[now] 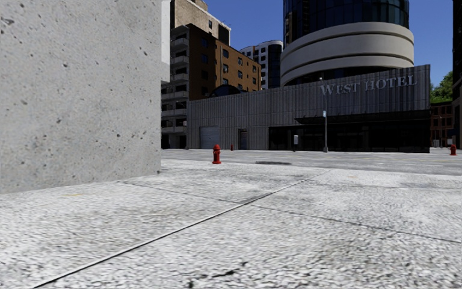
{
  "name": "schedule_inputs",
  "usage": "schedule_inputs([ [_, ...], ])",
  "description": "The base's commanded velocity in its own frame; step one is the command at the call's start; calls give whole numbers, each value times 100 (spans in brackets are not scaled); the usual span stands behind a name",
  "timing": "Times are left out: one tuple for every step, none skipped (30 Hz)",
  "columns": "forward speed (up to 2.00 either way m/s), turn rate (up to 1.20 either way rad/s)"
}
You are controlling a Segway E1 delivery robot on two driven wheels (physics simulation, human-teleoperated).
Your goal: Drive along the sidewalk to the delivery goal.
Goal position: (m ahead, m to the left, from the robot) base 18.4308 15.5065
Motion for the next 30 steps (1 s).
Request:
schedule_inputs([
  [200, 0],
  [200, 0],
  [200, 0],
  [200, 0],
  [200, 0],
  [200, 0],
  [200, 0],
  [200, 0],
  [200, 0],
  [200, 0],
  [200, 0],
  [200, 0],
  [200, 0],
  [200, 0],
  [200, 0],
  [200, 0],
  [200, 0],
  [200, 0],
  [200, 0],
  [200, 0],
  [200, 0],
  [200, 0],
  [200, 0],
  [200, 0],
  [200, 0],
  [200, 0],
  [200, 0],
  [200, 0],
  [200, 0],
  [200, 0],
])
